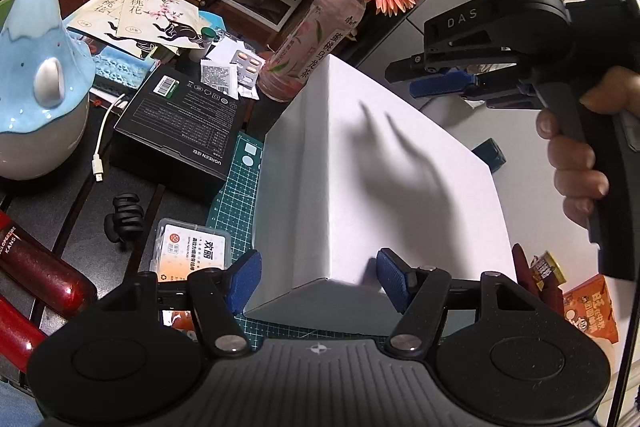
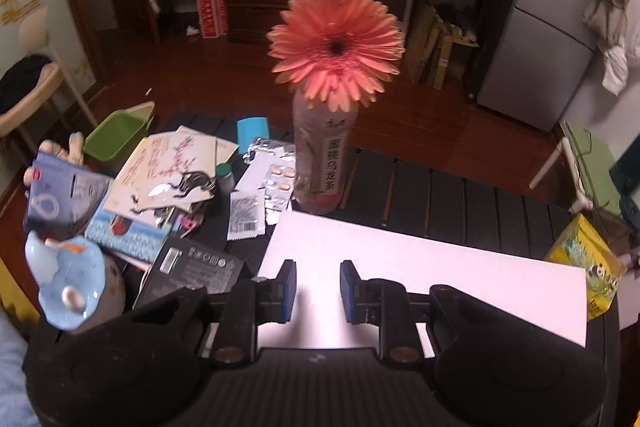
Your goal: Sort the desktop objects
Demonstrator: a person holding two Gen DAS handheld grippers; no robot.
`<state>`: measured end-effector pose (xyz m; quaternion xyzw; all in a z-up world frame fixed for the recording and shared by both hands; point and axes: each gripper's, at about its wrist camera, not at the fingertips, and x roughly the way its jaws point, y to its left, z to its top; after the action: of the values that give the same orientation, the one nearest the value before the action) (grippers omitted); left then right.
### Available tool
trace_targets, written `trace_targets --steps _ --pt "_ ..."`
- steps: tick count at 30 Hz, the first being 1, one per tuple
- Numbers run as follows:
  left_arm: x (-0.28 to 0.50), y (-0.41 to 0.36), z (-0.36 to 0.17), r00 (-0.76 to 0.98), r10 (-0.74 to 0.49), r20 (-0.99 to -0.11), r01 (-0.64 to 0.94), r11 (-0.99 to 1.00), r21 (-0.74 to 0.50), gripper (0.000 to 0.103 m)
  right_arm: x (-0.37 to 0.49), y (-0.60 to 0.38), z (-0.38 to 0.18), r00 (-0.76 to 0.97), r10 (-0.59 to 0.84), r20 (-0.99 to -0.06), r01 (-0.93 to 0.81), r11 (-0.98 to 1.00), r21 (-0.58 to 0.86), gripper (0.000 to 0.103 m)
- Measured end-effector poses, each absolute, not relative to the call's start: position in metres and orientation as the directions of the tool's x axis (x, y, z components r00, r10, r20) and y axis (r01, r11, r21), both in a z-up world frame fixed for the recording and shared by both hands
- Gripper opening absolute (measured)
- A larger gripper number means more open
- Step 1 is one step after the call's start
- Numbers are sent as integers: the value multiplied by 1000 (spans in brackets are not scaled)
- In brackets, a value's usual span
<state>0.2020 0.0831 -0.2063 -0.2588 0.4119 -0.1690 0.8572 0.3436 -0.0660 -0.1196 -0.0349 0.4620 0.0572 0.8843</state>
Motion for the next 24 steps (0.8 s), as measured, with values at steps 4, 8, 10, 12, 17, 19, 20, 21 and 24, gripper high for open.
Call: trace_targets --steps 4,8,10,12,17,19,20,21,24 --pt "203 83 -207 602 -506 -618 76 806 -587 65 350 -67 -122 568 55 -822 -119 993 -16 22" --pt "202 83 -207 603 -507 -616 76 805 -588 65 356 -61 -127 566 51 -823 -136 990 -32 13" --pt "202 83 -207 602 -508 -616 76 804 -589 65 358 -56 -130 575 35 -817 -141 988 -57 11" --pt "203 83 -207 601 -510 -616 76 803 -591 65 362 -53 -133 581 28 -814 -135 989 -62 9" --pt "203 85 -208 599 -514 -614 75 799 -597 65 371 -48 -142 576 28 -817 -109 993 -43 8" --pt "204 85 -209 598 -516 -613 74 798 -598 65 374 -46 -144 574 26 -819 -107 993 -43 8" --pt "204 85 -209 598 -516 -613 74 797 -599 66 375 -45 -145 572 26 -820 -108 993 -44 8" --pt "204 85 -209 598 -516 -613 74 797 -599 66 376 -44 -146 570 26 -821 -110 993 -44 8" --pt "205 85 -209 598 -519 -611 74 795 -602 66 379 -42 -149 568 23 -823 -116 992 -52 9"
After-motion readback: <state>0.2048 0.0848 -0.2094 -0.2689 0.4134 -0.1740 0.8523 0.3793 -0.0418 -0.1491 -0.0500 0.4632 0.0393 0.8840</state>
